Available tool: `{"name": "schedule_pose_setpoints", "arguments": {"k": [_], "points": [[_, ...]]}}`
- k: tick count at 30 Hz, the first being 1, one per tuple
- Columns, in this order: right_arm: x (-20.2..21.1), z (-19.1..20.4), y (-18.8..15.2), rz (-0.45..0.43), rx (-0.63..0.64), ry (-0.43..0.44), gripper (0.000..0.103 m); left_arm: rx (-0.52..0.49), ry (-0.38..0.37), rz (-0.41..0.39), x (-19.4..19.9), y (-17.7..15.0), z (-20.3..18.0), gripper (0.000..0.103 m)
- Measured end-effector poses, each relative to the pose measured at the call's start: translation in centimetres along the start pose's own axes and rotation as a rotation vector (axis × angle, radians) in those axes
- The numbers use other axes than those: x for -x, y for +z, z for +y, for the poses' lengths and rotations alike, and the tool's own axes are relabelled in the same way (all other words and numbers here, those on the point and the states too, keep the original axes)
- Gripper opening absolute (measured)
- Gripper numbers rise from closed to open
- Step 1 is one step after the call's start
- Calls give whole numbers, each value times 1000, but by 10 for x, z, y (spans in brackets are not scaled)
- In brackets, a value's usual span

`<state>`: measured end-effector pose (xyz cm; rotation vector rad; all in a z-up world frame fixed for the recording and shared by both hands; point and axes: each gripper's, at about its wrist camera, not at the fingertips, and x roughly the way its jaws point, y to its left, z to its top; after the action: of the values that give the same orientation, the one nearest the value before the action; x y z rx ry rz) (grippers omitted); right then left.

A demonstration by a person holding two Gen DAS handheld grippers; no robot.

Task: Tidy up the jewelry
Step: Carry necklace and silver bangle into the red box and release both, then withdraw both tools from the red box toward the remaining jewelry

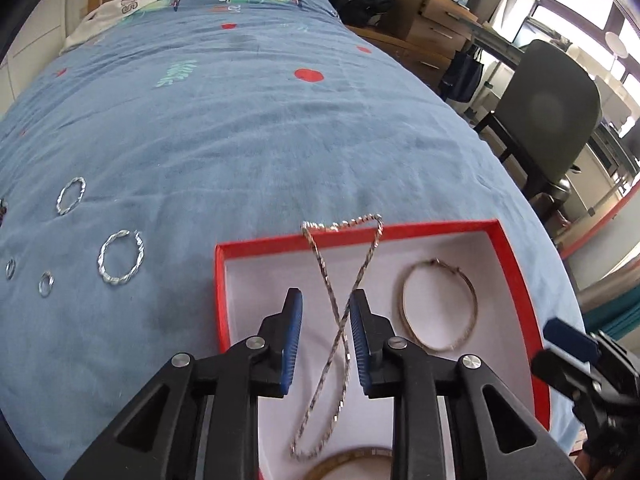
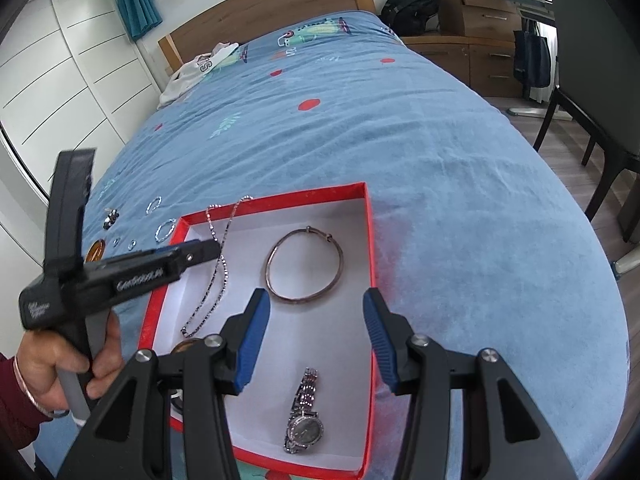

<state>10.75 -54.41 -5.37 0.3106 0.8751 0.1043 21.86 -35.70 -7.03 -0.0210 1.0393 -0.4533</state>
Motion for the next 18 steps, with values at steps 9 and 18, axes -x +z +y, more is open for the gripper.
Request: {"name": "schedule_pose_setpoints", "arguments": {"k": [9, 18], "points": [[4, -1, -1, -5, -1, -8, 47, -25, -118, 35, -4, -7, -4, 2], [20, 7, -1, -14, 9, -24, 47, -131, -131, 91, 13, -38, -22, 5]]}}
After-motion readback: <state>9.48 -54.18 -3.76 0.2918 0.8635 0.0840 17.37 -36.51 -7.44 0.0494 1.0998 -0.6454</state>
